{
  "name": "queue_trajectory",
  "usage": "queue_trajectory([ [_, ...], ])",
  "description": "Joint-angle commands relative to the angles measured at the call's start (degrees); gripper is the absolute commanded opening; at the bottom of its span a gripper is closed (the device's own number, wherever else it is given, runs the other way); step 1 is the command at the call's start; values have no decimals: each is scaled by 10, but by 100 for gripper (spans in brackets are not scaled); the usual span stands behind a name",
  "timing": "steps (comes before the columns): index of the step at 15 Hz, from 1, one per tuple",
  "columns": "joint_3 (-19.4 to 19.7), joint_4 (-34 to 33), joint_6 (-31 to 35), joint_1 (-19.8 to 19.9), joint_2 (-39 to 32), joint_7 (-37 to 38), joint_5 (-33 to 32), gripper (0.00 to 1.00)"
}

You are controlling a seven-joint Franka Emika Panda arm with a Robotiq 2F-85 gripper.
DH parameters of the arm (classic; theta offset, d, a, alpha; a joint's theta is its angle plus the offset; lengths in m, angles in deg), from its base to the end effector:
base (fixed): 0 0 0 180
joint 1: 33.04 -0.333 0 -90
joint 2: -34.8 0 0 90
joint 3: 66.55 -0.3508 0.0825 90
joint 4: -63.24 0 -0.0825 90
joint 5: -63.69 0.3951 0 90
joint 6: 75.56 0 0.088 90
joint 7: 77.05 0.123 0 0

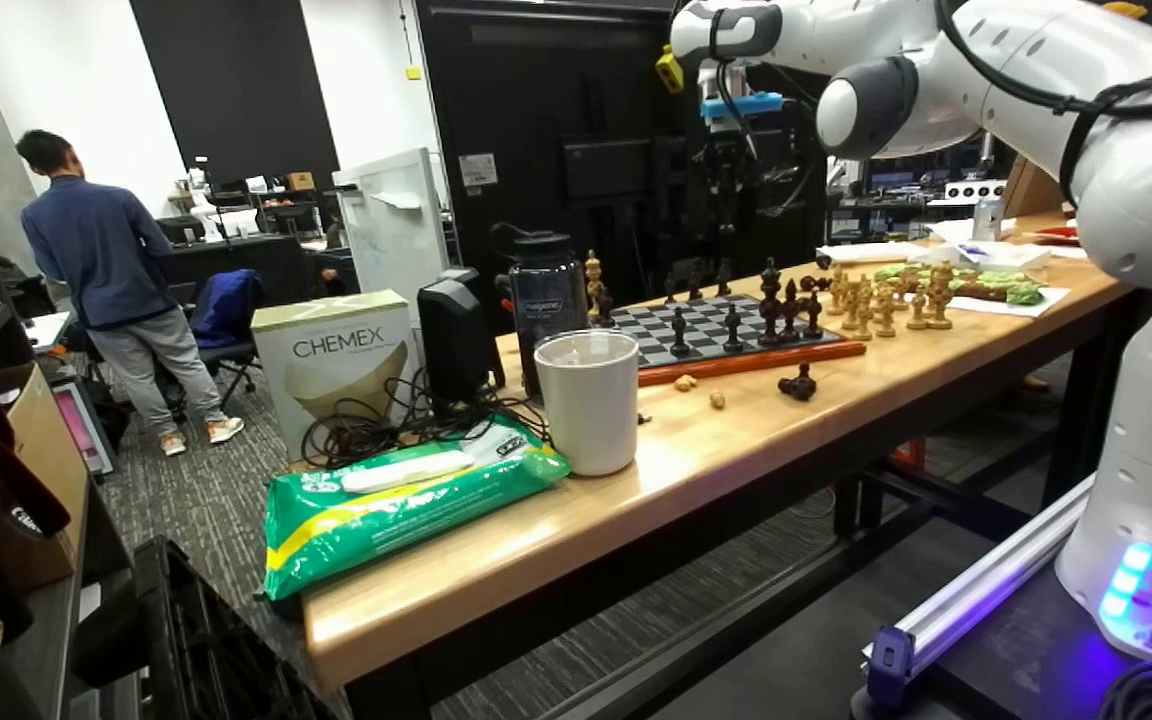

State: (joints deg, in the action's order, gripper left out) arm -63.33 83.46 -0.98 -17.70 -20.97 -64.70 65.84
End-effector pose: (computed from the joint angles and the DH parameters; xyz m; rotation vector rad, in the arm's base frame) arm 0.7538 -0.2183 0.5129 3.0325 -0.7839 -0.0384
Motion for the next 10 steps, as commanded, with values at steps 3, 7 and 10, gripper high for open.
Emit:
queue_trajectory([
  [3,-7,19,-116,-23,62,7,5,6],
  [7,-11,19,-157,-38,80,10,6,6],
  [10,-16,24,-182,-44,83,5,12,6],
])
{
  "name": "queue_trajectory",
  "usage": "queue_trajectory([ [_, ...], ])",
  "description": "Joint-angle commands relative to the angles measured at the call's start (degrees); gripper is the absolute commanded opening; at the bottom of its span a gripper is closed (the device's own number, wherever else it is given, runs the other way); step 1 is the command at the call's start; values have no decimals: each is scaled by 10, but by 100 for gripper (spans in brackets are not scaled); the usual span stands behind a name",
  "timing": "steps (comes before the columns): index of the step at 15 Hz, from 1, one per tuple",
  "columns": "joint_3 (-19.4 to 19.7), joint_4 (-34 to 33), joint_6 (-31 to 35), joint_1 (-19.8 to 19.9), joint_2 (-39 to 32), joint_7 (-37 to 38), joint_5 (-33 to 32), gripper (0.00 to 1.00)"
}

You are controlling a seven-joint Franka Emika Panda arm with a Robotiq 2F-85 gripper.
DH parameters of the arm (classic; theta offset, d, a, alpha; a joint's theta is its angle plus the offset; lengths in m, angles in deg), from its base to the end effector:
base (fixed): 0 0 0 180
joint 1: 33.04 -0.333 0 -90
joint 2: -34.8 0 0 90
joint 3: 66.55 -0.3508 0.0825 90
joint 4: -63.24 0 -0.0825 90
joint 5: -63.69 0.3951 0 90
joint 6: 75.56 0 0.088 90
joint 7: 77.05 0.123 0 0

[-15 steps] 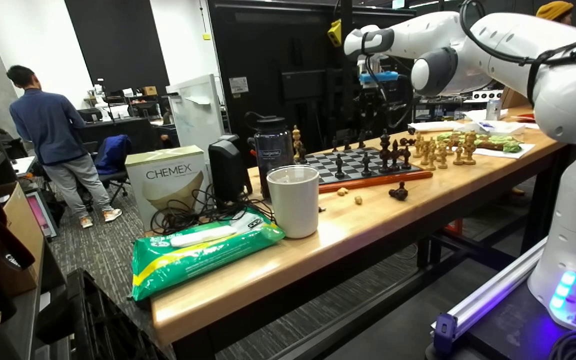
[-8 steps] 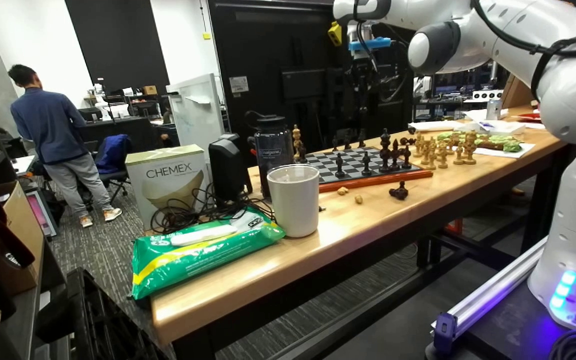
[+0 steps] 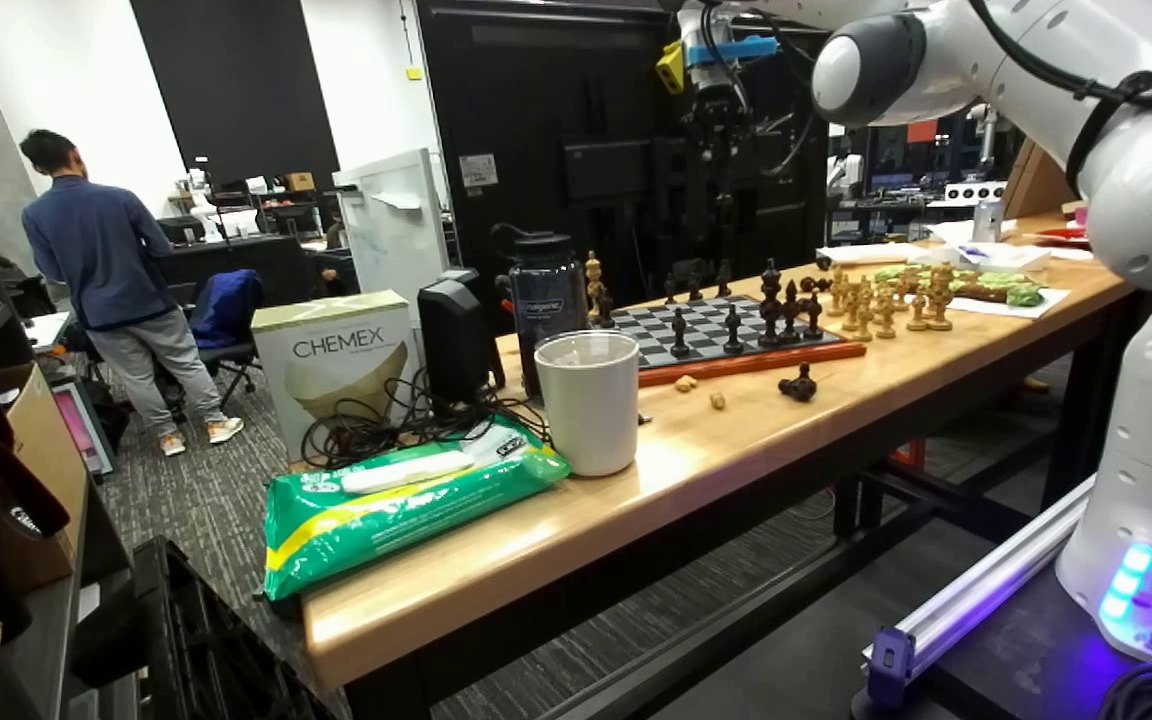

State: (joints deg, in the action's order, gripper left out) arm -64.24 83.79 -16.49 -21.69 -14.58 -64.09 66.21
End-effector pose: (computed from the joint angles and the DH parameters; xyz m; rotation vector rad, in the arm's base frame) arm 0.7108 -0.1478 0.5746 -3.0452 0.6721 0.2962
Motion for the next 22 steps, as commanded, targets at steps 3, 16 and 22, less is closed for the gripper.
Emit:
queue_trajectory([
  [3,-10,25,-51,-10,18,-2,13,6],
  [16,-7,18,-65,-41,20,3,4,6],
  [22,-5,18,-68,-50,23,15,4,6],
])
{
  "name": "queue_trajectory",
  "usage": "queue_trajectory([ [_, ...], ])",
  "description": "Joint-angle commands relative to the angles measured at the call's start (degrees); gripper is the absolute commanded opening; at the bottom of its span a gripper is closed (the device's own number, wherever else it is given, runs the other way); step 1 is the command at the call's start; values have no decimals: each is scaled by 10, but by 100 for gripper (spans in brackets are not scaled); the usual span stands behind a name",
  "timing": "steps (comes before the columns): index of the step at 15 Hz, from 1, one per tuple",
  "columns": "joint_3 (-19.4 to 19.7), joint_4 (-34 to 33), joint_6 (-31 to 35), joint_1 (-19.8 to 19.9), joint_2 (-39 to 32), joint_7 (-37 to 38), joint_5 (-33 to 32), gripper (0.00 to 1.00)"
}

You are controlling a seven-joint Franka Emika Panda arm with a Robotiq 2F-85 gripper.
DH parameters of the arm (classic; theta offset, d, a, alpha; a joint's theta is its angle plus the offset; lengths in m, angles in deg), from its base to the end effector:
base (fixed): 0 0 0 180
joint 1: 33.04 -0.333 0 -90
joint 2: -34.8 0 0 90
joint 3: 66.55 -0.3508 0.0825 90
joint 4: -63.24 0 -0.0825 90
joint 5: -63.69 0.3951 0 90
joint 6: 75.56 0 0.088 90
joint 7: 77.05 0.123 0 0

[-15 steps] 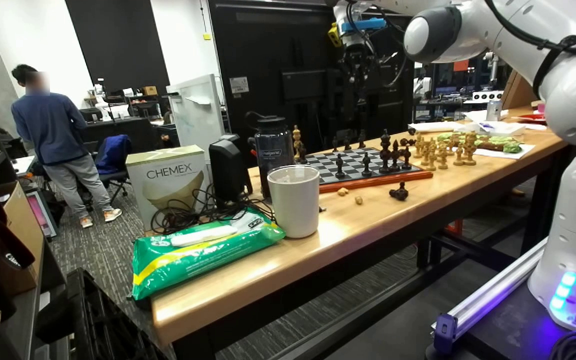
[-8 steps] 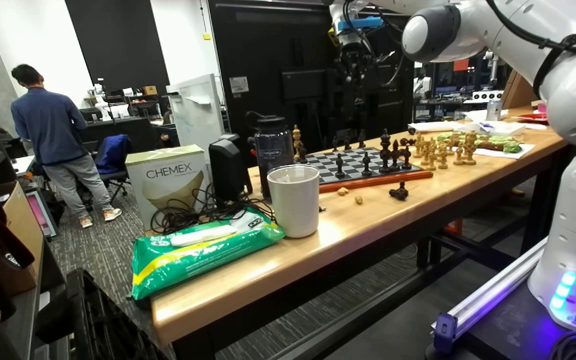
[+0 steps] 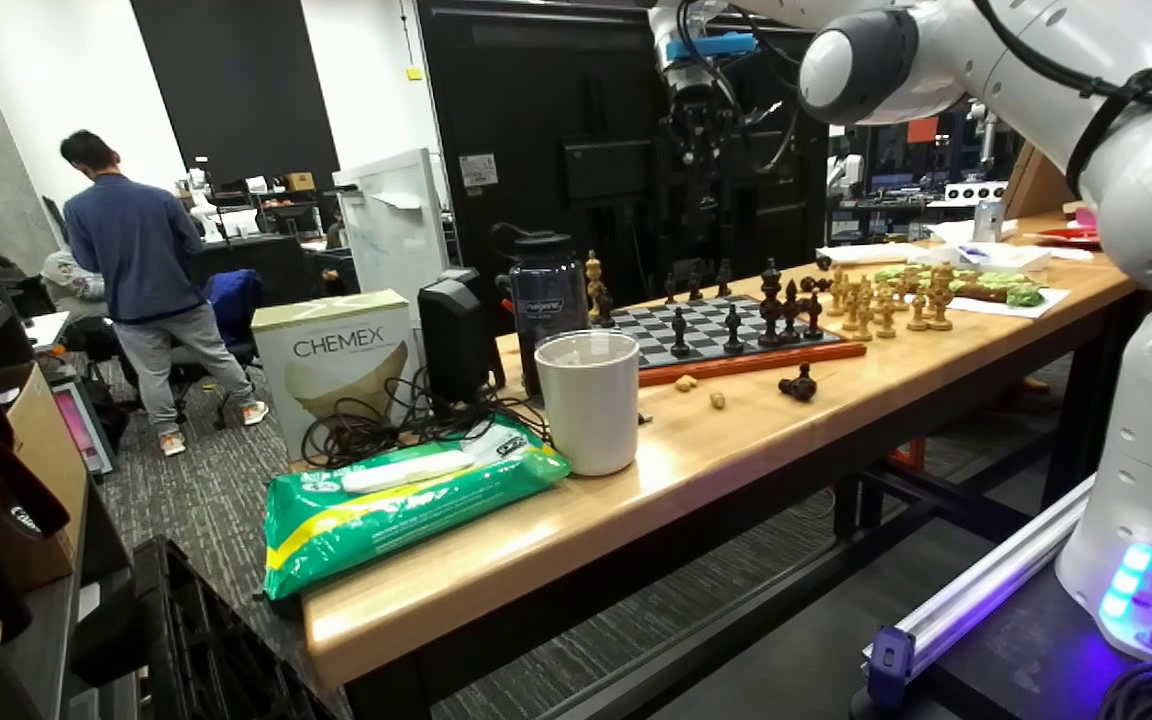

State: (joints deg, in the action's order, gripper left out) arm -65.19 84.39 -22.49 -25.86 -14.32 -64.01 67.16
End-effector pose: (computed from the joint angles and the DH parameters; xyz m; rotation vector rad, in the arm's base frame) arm 0.7057 -0.0866 0.5679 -3.0387 0.5249 0.4684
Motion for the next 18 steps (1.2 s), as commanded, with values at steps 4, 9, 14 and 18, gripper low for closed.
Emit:
queue_trajectory([
  [4,0,13,-8,-6,21,17,1,6],
  [9,-1,12,-6,-9,25,10,0,6],
  [14,6,8,-3,-21,36,55,-4,6],
  [18,-20,4,-29,18,-2,34,43,6],
])
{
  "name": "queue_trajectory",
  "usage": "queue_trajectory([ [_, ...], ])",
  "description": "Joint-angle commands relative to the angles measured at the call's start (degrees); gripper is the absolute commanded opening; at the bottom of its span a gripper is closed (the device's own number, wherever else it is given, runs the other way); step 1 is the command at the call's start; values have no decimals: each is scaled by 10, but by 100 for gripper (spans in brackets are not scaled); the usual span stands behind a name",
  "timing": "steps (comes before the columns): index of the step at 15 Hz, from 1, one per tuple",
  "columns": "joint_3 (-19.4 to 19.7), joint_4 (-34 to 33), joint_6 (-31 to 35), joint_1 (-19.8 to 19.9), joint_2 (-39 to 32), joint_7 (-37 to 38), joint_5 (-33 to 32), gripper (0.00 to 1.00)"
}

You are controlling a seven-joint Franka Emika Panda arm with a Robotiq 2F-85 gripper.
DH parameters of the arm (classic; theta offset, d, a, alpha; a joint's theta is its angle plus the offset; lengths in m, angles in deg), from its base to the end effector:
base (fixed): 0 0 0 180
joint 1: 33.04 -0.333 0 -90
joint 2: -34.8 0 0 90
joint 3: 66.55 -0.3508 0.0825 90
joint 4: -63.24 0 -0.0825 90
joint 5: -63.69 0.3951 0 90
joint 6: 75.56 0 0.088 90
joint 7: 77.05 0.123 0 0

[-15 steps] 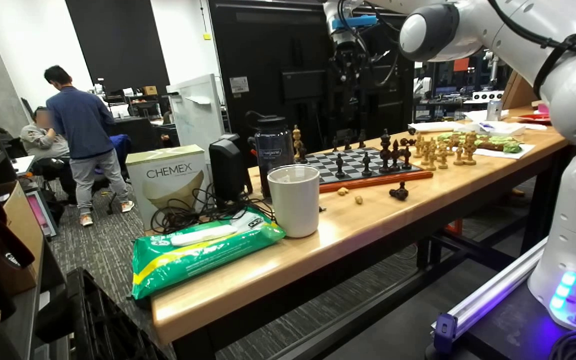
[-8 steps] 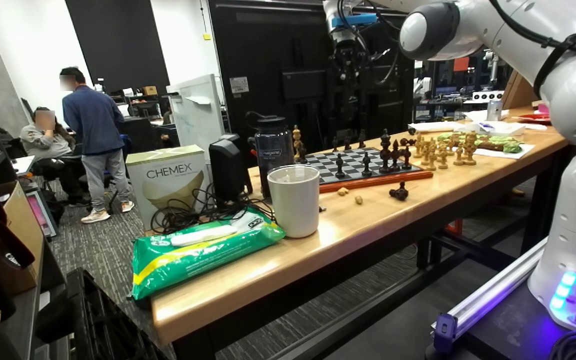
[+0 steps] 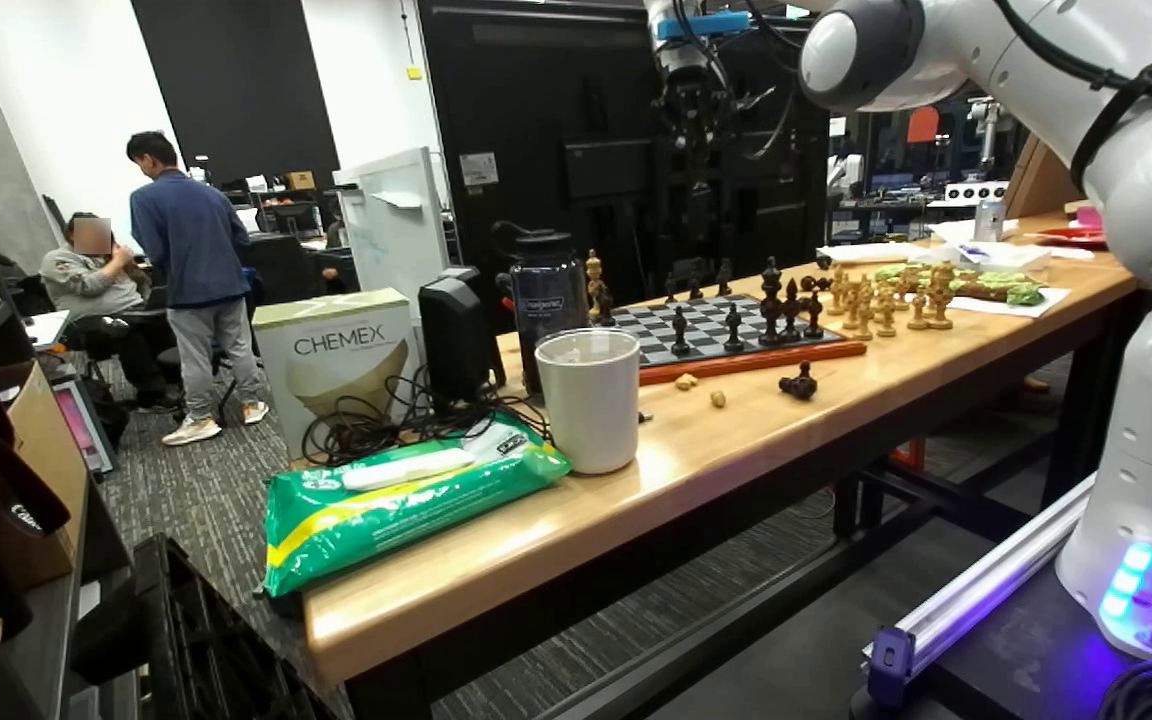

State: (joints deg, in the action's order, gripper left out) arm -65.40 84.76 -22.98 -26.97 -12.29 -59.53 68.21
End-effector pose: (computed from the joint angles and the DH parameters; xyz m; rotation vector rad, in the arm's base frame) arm 0.6982 -0.0681 0.5901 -3.0244 0.5947 0.4401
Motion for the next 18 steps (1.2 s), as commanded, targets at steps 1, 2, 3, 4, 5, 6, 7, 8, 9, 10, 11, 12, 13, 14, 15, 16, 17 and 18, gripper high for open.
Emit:
queue_trajectory([
  [1,-21,-18,-41,38,-44,-22,41,6],
  [2,-21,-15,-59,44,-50,-37,43,6],
  [3,-18,-18,-79,47,-53,-49,37,6],
  [4,-8,-26,-102,42,-45,-53,20,6],
  [5,-2,-35,-120,40,-39,-55,8,6],
  [6,8,-5,-122,35,-5,-56,-7,6],
  [7,14,-3,-127,33,5,-58,-19,6],
  [8,19,-7,-135,30,14,-60,-31,6],
  [9,23,-8,-142,26,27,-59,-42,6],
  [10,28,-12,-142,18,42,-60,-55,6],
  [11,32,-13,-140,11,58,-61,-67,6],
  [12,35,-14,-137,4,75,-60,-77,6],
  [13,39,-14,-136,0,89,-64,-86,6],
  [14,39,-14,-140,-5,104,-61,-89,6],
  [15,40,-14,-143,-8,116,-59,-93,6],
  [16,41,-13,-145,-11,129,-58,-95,6],
  [17,41,-12,-145,-14,139,-57,-96,6],
  [18,41,-11,-143,-16,147,-58,-98,6],
])
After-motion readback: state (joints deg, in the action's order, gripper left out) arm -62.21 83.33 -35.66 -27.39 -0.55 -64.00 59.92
